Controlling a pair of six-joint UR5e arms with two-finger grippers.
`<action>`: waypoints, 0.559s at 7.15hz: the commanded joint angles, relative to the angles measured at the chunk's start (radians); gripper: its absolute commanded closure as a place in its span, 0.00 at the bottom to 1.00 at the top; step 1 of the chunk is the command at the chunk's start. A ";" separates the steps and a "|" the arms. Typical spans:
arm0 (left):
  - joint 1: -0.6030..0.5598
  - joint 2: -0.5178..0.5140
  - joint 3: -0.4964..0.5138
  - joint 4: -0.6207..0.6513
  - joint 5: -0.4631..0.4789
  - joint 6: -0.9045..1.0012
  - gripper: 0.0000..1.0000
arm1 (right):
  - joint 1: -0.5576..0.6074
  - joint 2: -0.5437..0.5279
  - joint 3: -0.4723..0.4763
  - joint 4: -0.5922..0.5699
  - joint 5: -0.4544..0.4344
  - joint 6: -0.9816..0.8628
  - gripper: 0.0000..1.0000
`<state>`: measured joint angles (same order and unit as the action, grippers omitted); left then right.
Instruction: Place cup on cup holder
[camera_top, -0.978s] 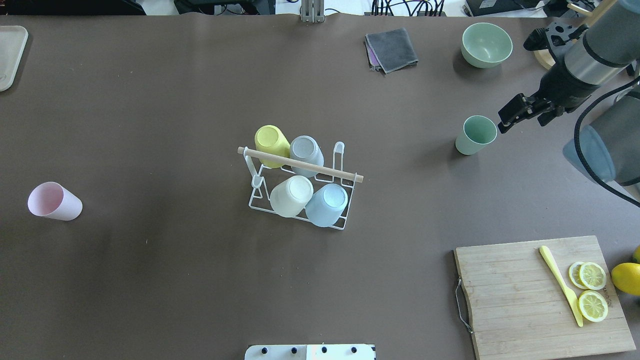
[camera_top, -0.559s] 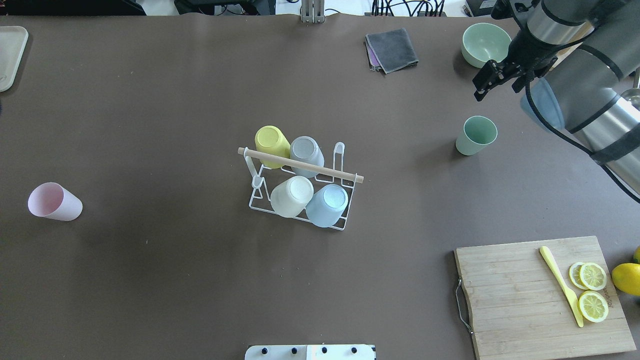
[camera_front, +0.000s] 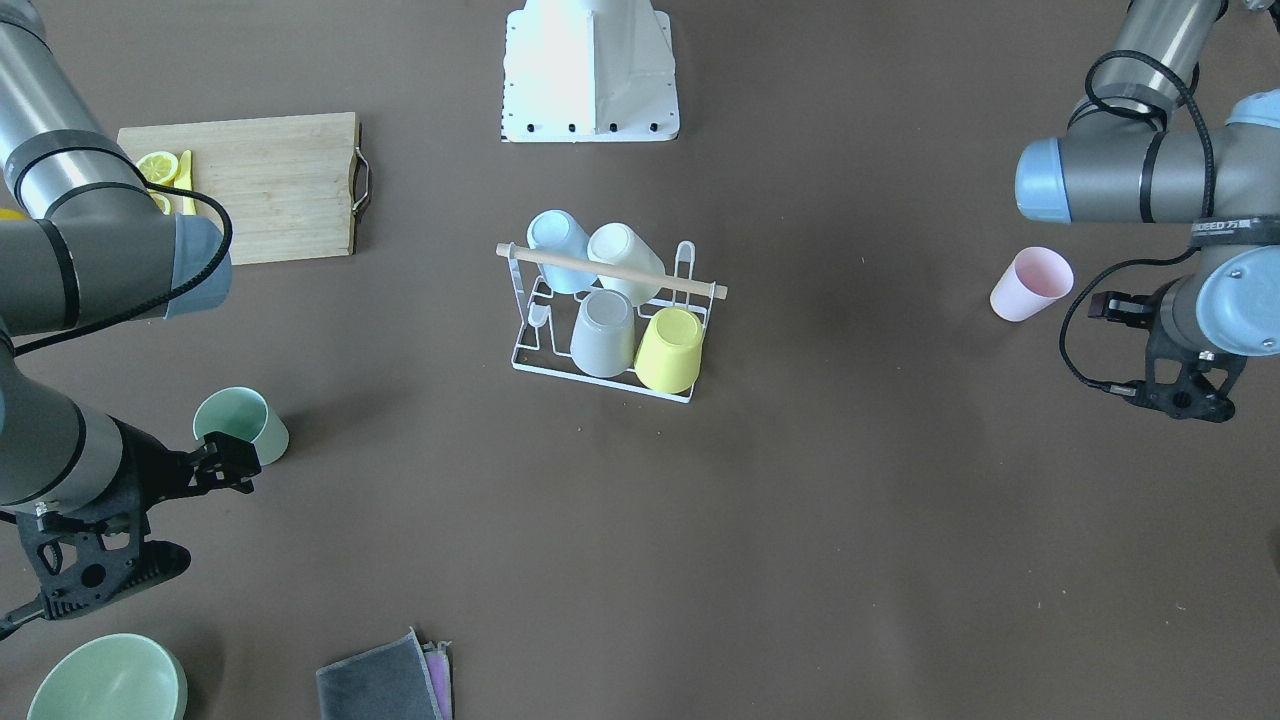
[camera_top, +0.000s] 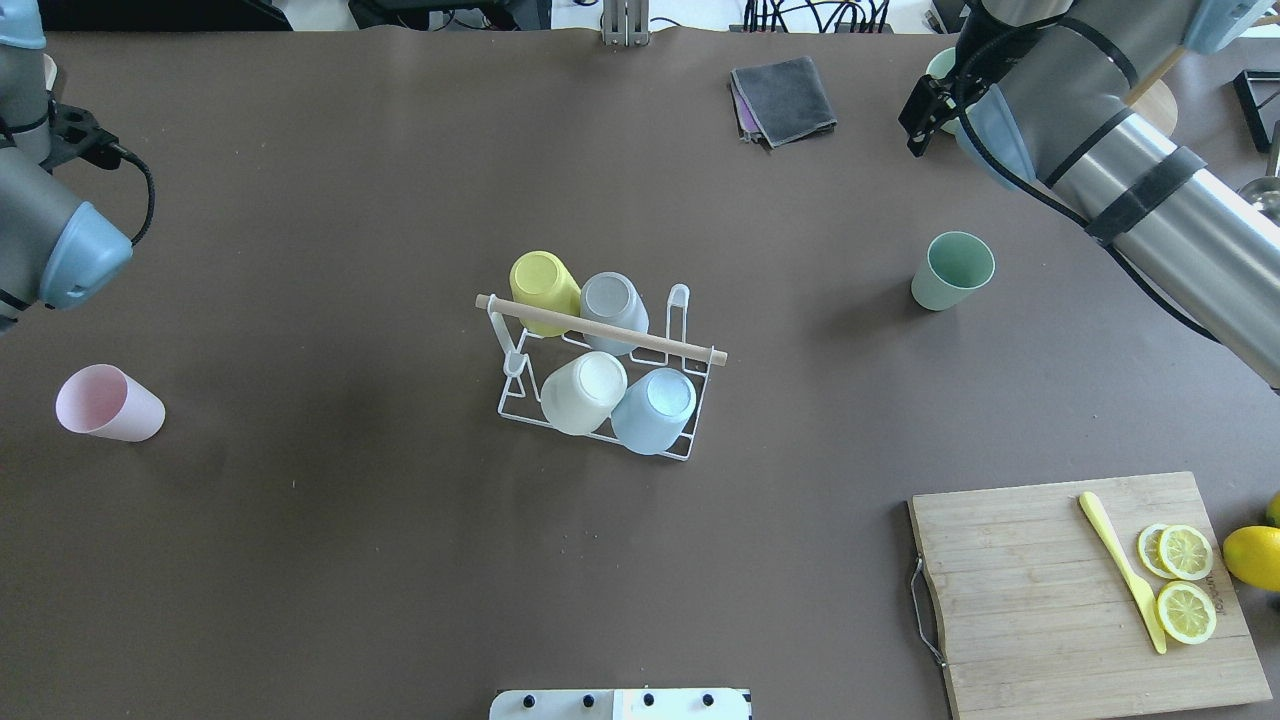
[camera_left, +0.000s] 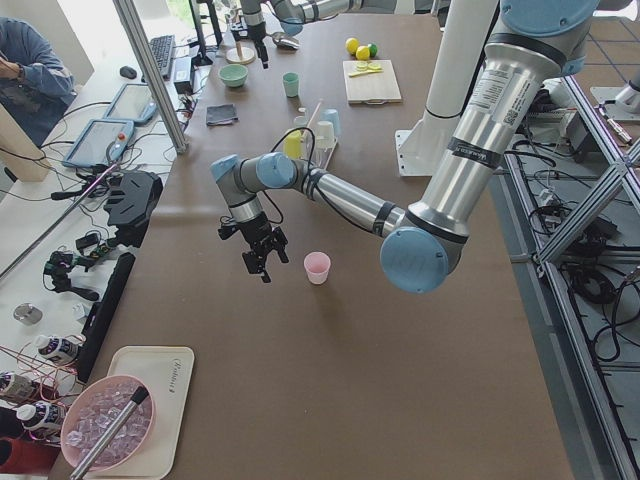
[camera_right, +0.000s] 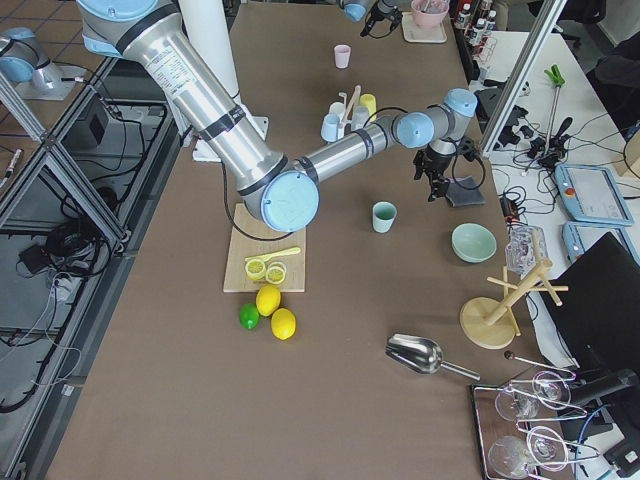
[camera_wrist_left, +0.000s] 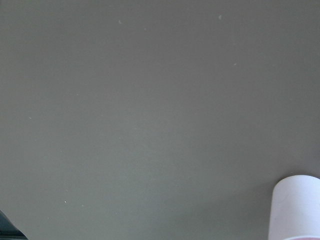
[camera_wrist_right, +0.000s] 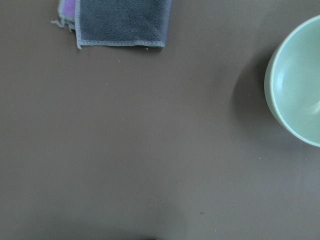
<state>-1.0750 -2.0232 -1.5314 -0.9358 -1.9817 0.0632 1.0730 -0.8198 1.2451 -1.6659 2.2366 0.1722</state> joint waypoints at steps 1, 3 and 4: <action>0.070 -0.096 0.054 0.088 -0.023 0.000 0.01 | -0.062 0.091 -0.177 0.006 -0.037 -0.058 0.00; 0.089 -0.175 0.199 0.155 -0.223 0.003 0.01 | -0.079 0.145 -0.300 -0.006 -0.032 -0.086 0.00; 0.127 -0.227 0.241 0.207 -0.221 0.004 0.01 | -0.082 0.159 -0.323 -0.044 -0.026 -0.108 0.00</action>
<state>-0.9818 -2.1934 -1.3537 -0.7841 -2.1621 0.0651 0.9974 -0.6826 0.9675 -1.6776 2.2051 0.0879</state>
